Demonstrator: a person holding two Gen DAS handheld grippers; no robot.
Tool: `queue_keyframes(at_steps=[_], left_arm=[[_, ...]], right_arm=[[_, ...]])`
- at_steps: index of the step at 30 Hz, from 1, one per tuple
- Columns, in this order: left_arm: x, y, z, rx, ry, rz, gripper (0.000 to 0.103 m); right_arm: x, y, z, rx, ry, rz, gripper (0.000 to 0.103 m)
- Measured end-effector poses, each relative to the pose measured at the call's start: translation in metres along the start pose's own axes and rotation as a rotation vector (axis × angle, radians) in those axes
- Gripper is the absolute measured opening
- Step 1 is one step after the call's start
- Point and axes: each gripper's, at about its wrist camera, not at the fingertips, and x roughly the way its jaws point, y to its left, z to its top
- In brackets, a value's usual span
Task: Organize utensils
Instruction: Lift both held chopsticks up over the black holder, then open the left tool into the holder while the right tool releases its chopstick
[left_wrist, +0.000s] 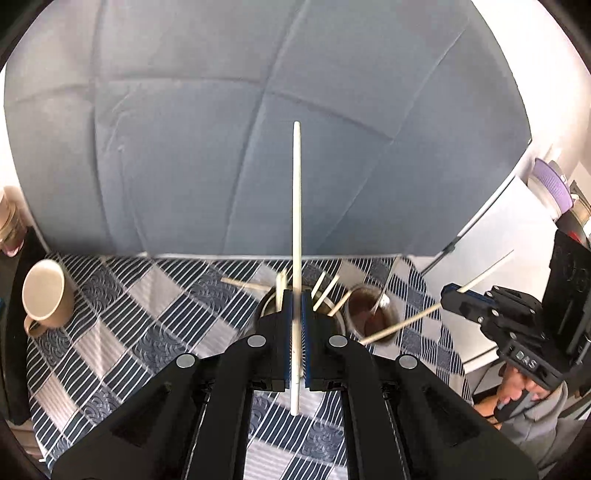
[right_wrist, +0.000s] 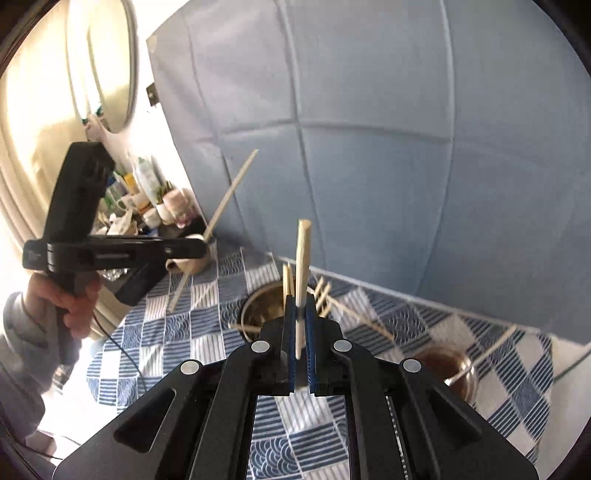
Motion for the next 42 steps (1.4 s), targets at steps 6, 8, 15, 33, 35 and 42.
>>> queue_keyframes(at_steps=[6,8,15,33,35,42], left_arm=[[0.020,-0.014,0.012,0.027,-0.021,-0.004,0.005],[0.027,-0.017,0.014,0.046,-0.023,0.010,0.005],[0.061,-0.009,0.008,0.037,-0.050,-0.004,0.005],[0.112,0.015,-0.038,0.048,0.018,0.025,0.005],[0.110,0.014,-0.040,0.062,0.013,0.035,0.005],[0.107,0.009,-0.042,0.086,0.012,0.057,0.005]], right_arm=[[0.003,0.006,0.018,-0.033,0.001,0.003,0.005],[0.007,0.005,0.023,-0.038,0.006,0.002,0.005],[0.044,0.003,0.020,-0.059,0.096,0.015,0.005],[0.098,-0.019,-0.015,-0.017,0.221,0.038,0.005],[0.099,-0.018,-0.016,-0.014,0.224,0.045,0.005],[0.105,-0.012,-0.022,-0.017,0.244,0.053,0.006]])
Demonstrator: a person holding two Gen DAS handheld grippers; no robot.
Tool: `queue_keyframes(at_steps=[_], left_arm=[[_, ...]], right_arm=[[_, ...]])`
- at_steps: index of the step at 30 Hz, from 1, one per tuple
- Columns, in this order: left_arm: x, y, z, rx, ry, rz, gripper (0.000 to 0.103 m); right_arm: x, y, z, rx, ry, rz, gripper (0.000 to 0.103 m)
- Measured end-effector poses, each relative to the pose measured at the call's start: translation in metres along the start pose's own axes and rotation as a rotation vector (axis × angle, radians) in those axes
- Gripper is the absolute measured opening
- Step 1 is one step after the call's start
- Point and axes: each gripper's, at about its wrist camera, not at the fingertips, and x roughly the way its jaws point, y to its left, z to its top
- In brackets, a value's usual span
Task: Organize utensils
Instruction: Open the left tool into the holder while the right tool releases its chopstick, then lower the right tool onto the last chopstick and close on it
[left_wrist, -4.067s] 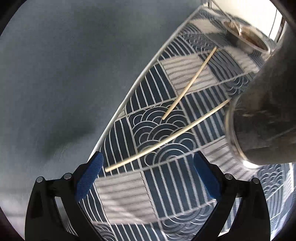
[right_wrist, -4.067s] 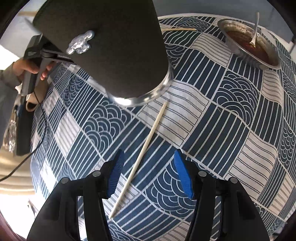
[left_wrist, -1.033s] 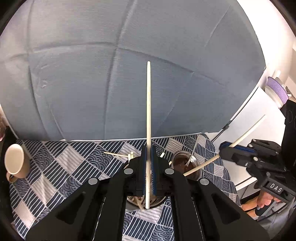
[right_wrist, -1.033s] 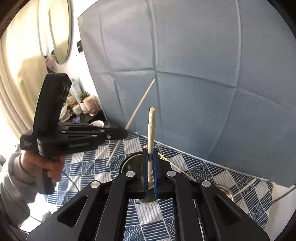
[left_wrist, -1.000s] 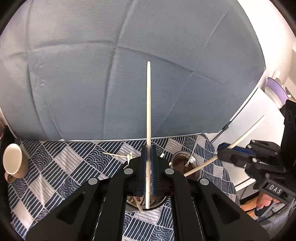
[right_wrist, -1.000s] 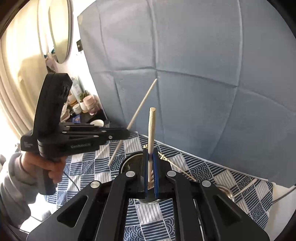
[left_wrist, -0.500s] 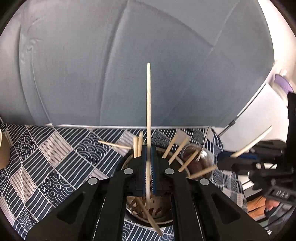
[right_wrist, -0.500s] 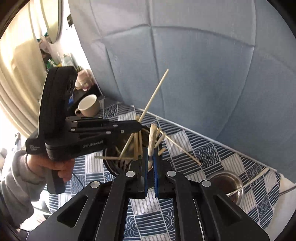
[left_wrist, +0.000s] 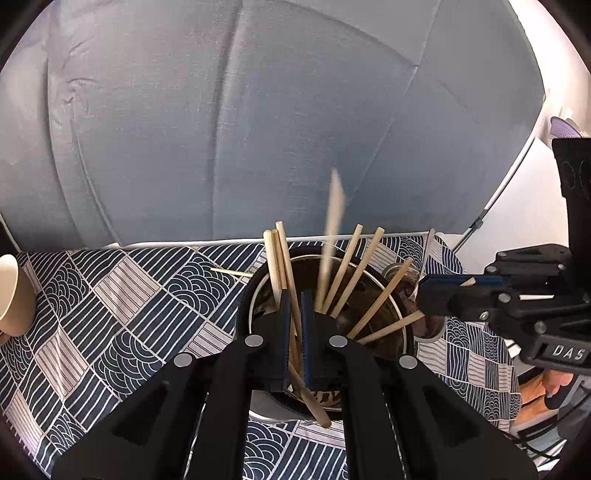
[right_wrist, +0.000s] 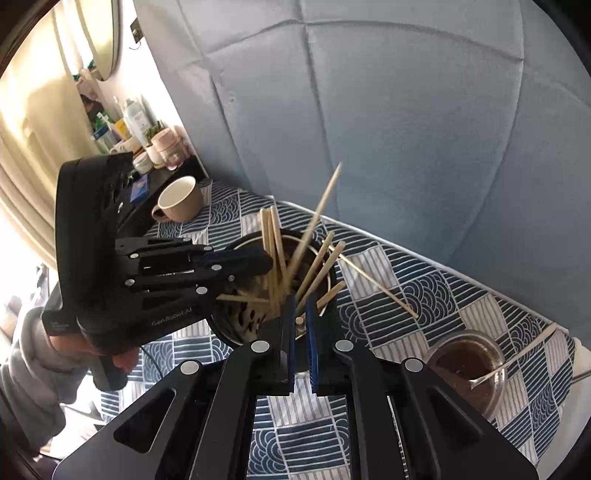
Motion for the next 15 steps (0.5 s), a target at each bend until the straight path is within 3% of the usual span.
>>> queue_keyframes(at_steps=[6,10,13,15], left_arm=[[-0.008,0.001,0.004,-0.003,-0.009,0.013,0.013],[-0.014,0.004,0.008,-0.011,-0.011,0.017,0.019],[-0.020,0.007,0.011,-0.027,-0.012,-0.007,0.027],[-0.024,0.007,0.013,-0.035,-0.023,0.002,0.039]], right_arm=[[-0.005,-0.001,0.001,0.011,-0.009,-0.013,0.007],[-0.016,-0.002,0.002,0.000,-0.032,-0.025,0.025],[-0.024,-0.004,0.002,-0.010,-0.045,-0.038,0.026],[-0.028,-0.005,0.002,-0.019,-0.046,-0.043,0.030]])
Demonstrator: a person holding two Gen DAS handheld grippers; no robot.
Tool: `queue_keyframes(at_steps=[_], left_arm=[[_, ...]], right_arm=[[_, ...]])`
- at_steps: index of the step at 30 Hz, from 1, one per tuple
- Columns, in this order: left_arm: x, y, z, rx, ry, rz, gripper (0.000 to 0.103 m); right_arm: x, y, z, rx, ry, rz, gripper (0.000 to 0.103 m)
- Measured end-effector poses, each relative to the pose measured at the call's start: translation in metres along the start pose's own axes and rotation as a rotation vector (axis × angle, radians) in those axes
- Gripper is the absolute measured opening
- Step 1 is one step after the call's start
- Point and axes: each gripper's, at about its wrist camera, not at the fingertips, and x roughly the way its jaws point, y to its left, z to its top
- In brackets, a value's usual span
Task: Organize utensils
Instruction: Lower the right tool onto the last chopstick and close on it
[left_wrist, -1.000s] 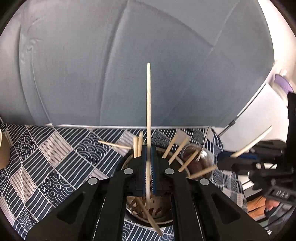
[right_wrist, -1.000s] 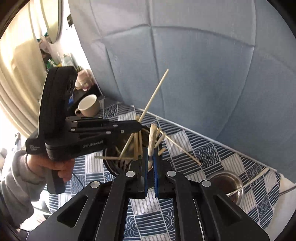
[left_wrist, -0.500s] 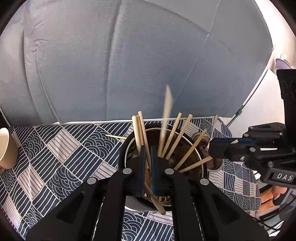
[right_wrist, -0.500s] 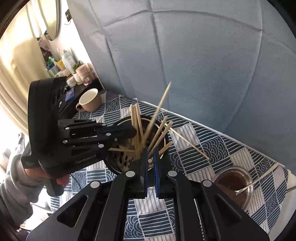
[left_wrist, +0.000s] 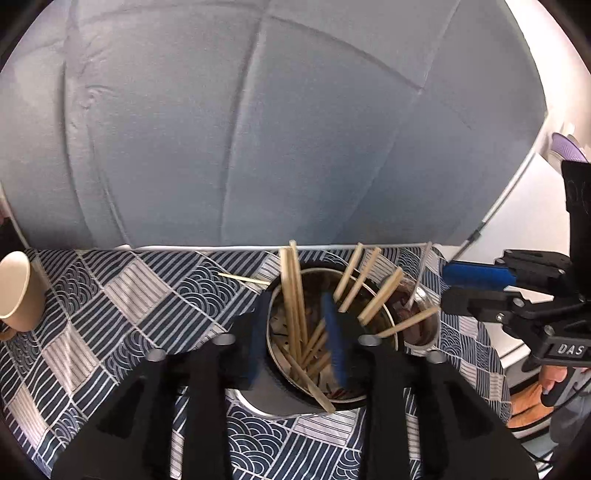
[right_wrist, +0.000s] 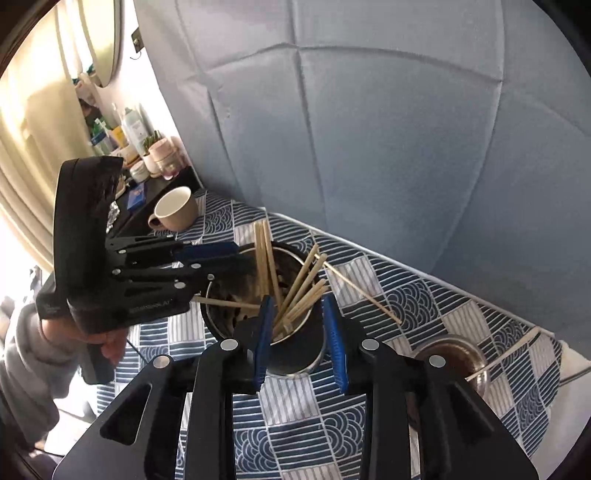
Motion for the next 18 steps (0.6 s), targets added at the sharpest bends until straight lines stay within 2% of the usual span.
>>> queue_keyframes(at_steps=[1,3,5,6,7,12,18], left_arm=[[-0.002,0.000,0.001,-0.002,-0.006,0.001,0.042],[-0.005,0.000,0.003,-0.008,-0.011,0.007,0.056],[-0.009,0.002,0.005,-0.007,-0.019,0.025,0.059],[-0.011,0.003,0.006,-0.009,-0.020,0.039,0.068],[-0.013,0.005,0.006,-0.016,-0.021,0.057,0.071],[-0.022,0.022,0.005,-0.064,-0.019,0.090,0.076],[-0.026,0.051,-0.007,-0.121,0.008,0.170,0.085]], right_arm=[[-0.002,-0.001,0.000,-0.004,-0.003,-0.006,0.034],[-0.006,-0.004,0.000,-0.009,-0.013,-0.002,0.038],[-0.010,-0.007,0.000,-0.023,-0.023,-0.002,0.041],[-0.011,-0.009,0.000,-0.033,-0.024,-0.009,0.043],[-0.012,-0.012,0.000,-0.046,-0.024,-0.020,0.047],[-0.007,-0.035,-0.001,-0.069,0.007,-0.084,0.052],[0.030,-0.058,-0.015,-0.154,0.104,-0.082,0.057]])
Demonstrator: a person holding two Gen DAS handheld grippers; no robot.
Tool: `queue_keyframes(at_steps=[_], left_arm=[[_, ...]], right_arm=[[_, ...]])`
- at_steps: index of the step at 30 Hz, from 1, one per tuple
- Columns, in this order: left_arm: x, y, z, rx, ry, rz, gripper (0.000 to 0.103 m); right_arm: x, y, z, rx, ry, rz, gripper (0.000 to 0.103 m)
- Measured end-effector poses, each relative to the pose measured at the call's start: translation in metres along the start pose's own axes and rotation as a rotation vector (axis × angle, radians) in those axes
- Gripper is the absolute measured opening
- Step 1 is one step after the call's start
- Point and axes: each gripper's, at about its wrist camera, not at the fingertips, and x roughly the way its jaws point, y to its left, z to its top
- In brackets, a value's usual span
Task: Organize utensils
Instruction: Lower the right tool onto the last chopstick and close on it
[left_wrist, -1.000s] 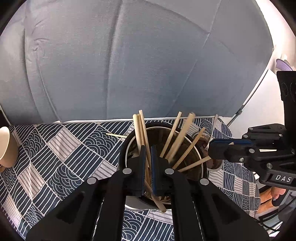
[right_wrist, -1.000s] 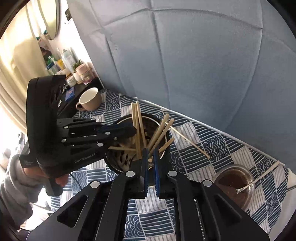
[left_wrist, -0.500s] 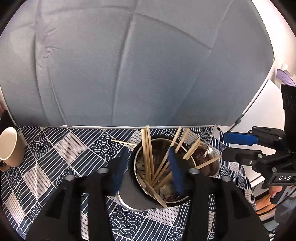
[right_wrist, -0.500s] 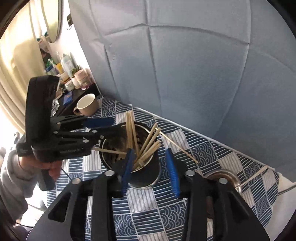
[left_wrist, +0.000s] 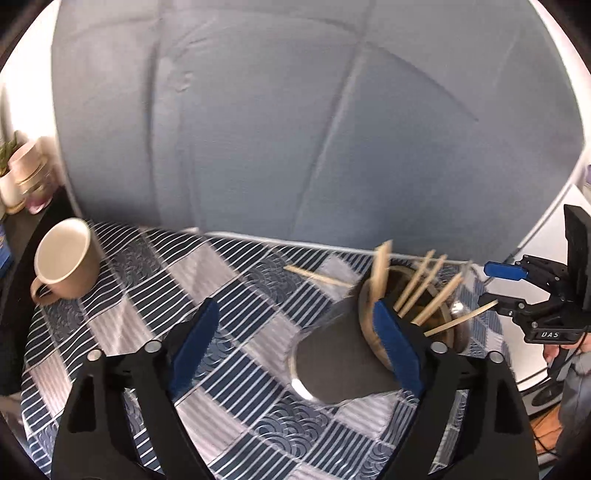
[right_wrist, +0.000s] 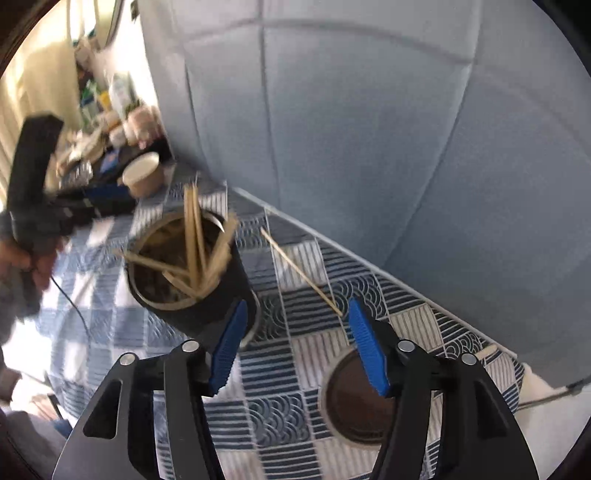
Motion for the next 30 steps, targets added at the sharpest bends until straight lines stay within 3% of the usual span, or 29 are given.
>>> queue_keyframes(at_steps=[9,14,21,26,30], left_arm=[[0.014,0.041,-0.038,-0.079,0.118,0.151,0.093],[0.026,0.055,-0.061,-0.075,0.174,0.208,0.095],[0.042,0.062,-0.088,-0.072,0.265,0.240,0.095],[0.057,0.064,-0.100,-0.083,0.348,0.219,0.095],[0.064,0.066,-0.106,-0.095,0.369,0.211,0.095]], right_arm=[[0.118,-0.027,-0.007,-0.063,0.238,0.066,0.058],[0.163,-0.025,0.007,-0.131,0.291,0.099,0.058],[0.199,-0.021,0.026,-0.163,0.329,0.135,0.056],[0.211,-0.016,0.027,-0.194,0.340,0.124,0.049],[0.214,-0.017,0.029,-0.172,0.341,0.121,0.050]])
